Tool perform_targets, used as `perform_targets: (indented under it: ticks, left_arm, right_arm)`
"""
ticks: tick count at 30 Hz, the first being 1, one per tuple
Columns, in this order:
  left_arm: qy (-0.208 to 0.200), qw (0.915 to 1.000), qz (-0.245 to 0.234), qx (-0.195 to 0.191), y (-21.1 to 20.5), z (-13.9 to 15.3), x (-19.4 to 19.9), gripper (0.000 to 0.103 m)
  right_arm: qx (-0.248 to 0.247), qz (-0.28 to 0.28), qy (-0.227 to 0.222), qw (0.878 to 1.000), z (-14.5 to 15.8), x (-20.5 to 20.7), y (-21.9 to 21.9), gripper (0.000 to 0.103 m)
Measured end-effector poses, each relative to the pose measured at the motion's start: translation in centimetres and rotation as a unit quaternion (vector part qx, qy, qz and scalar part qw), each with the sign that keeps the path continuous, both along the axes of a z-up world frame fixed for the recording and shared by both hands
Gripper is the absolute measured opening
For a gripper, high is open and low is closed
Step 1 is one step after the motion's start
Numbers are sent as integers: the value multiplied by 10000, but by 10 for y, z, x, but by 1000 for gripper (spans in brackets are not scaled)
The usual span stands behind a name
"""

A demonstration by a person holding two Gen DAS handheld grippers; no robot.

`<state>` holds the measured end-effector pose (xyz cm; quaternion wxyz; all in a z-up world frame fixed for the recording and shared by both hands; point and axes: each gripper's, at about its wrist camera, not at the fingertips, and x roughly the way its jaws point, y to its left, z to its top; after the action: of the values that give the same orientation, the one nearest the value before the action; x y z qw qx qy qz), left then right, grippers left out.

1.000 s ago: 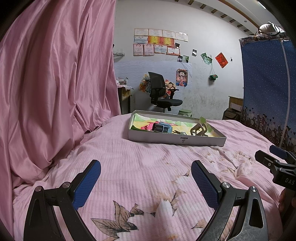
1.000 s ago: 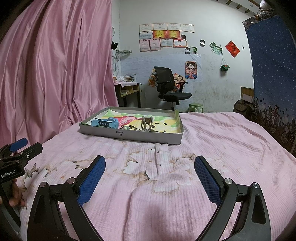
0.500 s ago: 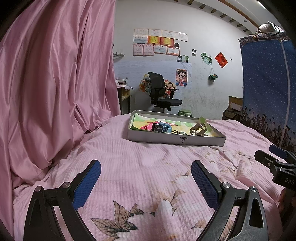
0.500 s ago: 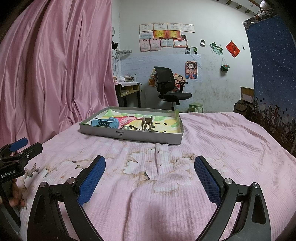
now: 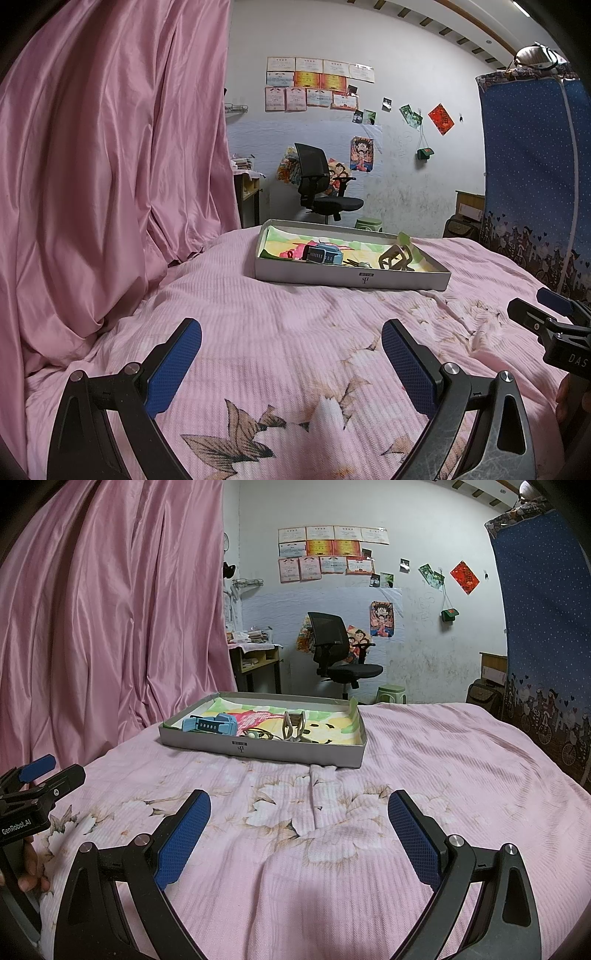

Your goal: Organize jewelry

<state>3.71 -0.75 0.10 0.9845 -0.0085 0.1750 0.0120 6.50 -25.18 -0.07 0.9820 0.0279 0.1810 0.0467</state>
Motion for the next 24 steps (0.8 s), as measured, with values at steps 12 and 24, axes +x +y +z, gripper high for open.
perform_targets:
  ticks: [12, 24]
  left_arm:
    - [1, 10000, -12, -2, 0, 0, 0, 98]
    - [53, 10000, 22, -6, -3, -5, -1, 98]
  right_arm:
    - [-2, 2, -8, 10000, 0, 0, 0, 94]
    - [3, 0, -2, 10000, 0, 0, 0, 94]
